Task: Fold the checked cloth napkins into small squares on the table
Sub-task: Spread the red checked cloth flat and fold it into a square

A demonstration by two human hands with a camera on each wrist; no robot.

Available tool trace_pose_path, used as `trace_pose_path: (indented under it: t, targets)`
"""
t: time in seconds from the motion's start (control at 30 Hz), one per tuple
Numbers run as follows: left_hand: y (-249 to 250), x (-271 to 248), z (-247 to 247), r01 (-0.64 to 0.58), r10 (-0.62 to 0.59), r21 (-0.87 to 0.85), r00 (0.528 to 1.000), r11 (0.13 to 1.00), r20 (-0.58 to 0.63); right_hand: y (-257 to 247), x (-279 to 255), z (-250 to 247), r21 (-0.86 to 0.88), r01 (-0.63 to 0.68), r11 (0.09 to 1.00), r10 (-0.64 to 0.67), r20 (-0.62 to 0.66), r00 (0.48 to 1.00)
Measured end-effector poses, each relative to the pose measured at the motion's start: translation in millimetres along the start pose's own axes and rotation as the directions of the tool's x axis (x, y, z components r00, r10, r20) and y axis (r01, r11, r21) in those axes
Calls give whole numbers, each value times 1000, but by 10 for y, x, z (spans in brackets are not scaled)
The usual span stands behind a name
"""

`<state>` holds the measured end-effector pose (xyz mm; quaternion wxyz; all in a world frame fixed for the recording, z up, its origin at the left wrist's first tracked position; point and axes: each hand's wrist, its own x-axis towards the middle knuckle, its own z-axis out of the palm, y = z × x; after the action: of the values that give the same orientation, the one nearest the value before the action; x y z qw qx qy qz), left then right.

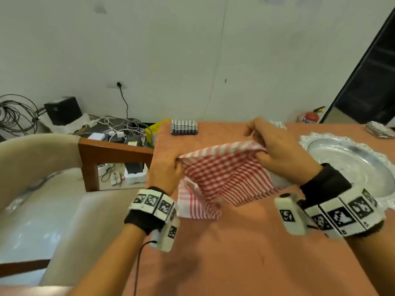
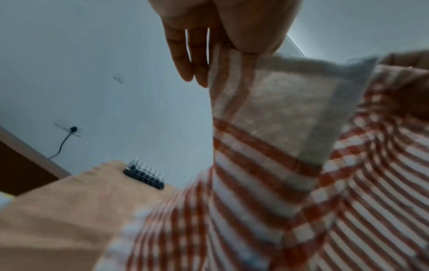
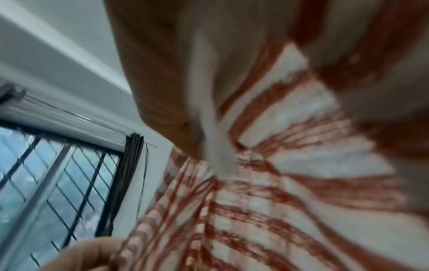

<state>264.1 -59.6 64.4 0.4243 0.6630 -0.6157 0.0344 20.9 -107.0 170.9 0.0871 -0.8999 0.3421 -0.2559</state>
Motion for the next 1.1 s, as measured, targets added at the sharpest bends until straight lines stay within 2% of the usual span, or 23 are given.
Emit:
trace_pose_path:
  t: [0.13, 0.2, 0.3, 0.4, 0.47, 0.53, 0.6, 0.7, 0.8, 0.87, 0.97, 1.1]
  targets:
    - [-223, 537, -366, 61, -70, 108, 995, 992, 76, 215, 400, -134, -327, -61, 943, 83, 55, 995]
    - [-274, 889, -487, 55, -88, 223, 987, 973, 138, 369, 698, -223, -412, -124, 903, 158, 49, 986]
    - [-323, 1459, -702, 71, -130, 371, 982, 926, 135, 563, 1249, -449, -507, -253, 824, 287, -12, 958]
    - [-156, 2039, -956, 44, -76, 451, 996, 891, 52, 628, 1703, -784, -432, -384, 816, 339, -182, 923]
    - [66, 2336, -1128, 58, -35, 447, 998, 893, -60, 574, 1912, -1037, -317, -441, 840, 334, -339, 879]
    - [272, 2531, -1302, 63, 4, 383, 985, 921, -173, 455, 1997, -1268, -185, -450, 874, 331, -453, 828]
    - [350, 2574, -1449, 22, 53, 288, 967, 957, -250, 376, 1939, -1392, -58, -404, 913, 321, -512, 797]
    - [236, 2367, -1456, -159, 224, 218, 922, 963, -317, 365, 1615, -1333, 209, -265, 941, 338, -568, 750]
    - [-35, 1830, -1198, -317, 370, 223, 892, 922, -261, 608, 1104, -970, 350, -305, 886, 452, -505, 735]
    - [-224, 1373, -980, -363, 394, 207, 908, 909, -141, 797, 685, -603, 312, -350, 883, 460, -436, 773]
    - [-532, 661, -633, -378, 362, 205, 925, 903, 116, 975, 89, -31, 252, -435, 865, 495, -277, 824]
    - [-881, -164, -72, -322, 249, 157, 898, 934, 362, 1068, -638, 685, 140, -590, 795, 599, -36, 800]
